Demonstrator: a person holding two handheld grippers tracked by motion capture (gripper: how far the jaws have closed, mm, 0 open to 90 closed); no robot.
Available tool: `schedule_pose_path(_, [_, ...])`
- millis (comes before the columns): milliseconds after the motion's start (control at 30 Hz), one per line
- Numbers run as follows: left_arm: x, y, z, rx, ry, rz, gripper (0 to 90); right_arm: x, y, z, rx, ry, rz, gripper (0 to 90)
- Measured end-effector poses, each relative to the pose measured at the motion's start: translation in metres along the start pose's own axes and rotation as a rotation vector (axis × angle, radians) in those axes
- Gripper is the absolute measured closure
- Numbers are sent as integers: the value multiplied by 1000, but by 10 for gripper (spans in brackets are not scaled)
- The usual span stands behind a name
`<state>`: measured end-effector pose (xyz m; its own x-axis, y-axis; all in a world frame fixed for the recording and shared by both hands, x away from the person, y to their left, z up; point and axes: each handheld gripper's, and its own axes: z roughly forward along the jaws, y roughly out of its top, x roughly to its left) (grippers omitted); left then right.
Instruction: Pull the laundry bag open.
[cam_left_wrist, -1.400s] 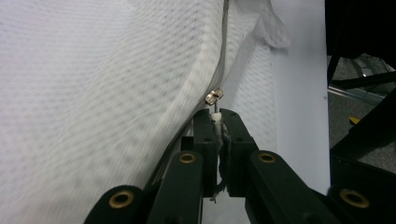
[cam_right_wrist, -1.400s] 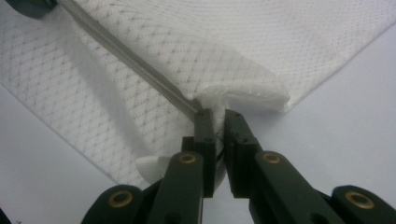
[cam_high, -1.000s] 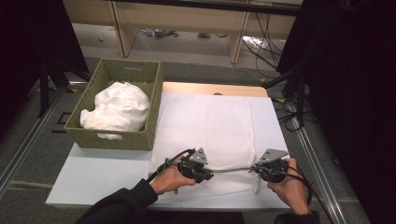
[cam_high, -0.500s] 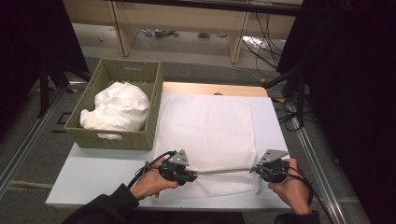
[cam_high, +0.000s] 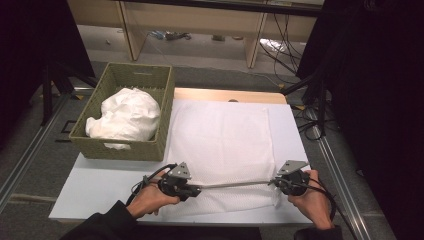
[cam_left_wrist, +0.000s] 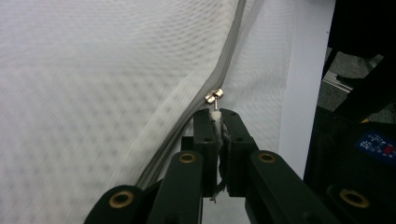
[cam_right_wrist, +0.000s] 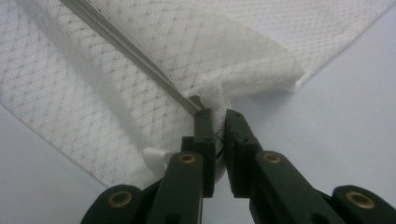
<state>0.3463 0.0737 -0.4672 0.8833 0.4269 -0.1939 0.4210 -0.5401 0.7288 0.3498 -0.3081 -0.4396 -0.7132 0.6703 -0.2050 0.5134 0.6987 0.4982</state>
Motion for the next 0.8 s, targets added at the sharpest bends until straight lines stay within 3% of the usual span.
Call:
schedule_pose_path(33, [0,-3,-2,-9,3,-16,859,-1,0,1,-7,-1,-23,852])
schedule_pose_path(67, [1,-5,-5,-3,8,-6,860,-1,-1,1,1,2,-6,852])
schedule_pose_path(233, [2,-15,-16,-13,21,-44,860,-1,-1,2,18,0,-8,852])
schedule_pose_path(267, [4,-17,-18,-8,29,-35,860,-2,-1,2,28,11,-25,852])
schedule_pose_path(500, [11,-33,-36,9,63,-82,860,-3,-5,4,62,7,10,853])
schedule_pose_path(800, [23,-52,-52,52,100,-89,860,-6,-7,8,82,16,3,854])
